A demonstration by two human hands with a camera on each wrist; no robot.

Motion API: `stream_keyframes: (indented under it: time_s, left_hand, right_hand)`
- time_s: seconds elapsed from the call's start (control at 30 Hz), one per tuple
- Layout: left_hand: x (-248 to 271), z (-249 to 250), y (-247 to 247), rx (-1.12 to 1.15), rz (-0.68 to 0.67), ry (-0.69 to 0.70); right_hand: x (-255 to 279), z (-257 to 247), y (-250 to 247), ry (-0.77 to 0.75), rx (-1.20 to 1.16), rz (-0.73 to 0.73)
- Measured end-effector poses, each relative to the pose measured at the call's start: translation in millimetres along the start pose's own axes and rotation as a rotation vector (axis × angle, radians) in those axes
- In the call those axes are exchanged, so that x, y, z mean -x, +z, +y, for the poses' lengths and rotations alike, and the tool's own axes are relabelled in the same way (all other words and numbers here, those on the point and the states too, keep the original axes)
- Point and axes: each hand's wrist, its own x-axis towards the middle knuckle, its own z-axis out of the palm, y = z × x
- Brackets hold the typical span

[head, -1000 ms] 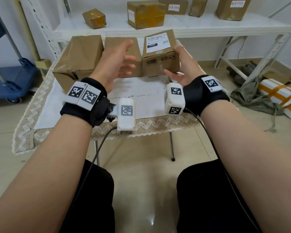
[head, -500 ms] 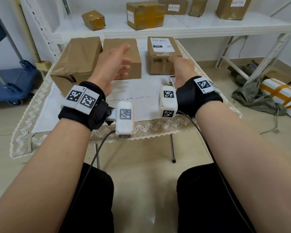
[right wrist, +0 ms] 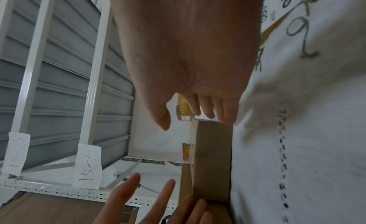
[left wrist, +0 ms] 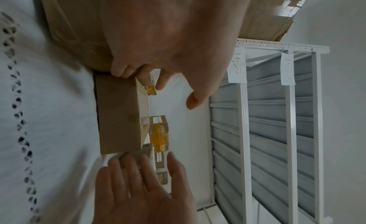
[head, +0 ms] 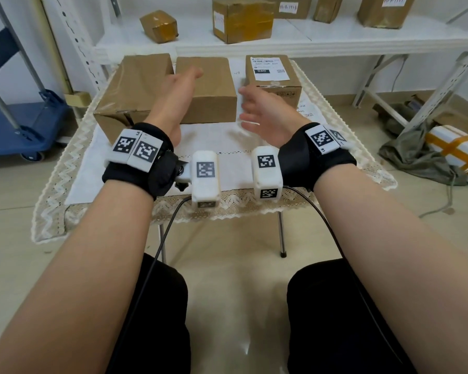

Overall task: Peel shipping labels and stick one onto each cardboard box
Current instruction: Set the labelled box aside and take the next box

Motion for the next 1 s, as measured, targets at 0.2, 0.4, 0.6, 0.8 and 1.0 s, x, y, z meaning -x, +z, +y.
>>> stream_keyframes:
  time_s: [0.2, 0.4, 0.6, 0.8, 1.0]
  left_hand:
    - [-4, 0, -1, 0.022, 0.016, -0.014]
    - [-7, -2, 0, 0.017, -0.004, -0.014]
    - [1, -1, 5, 0.006, 0.002, -0.024]
    - [4, -9, 12, -0.074, 0.114, 0.072]
    - [6, -13, 7, -0.078, 0.135, 0.098]
  right_hand:
    - [5, 1, 9, 0.03, -0.008, -0.086]
    - [0, 3, 10, 0.024, 0.035, -0.031]
    - [0, 1, 2, 0.028, 0.112, 0.083]
    - [9, -4, -5, 0.06, 0.126, 0.178]
    - [26, -4, -1, 0.058, 0.155, 0.143]
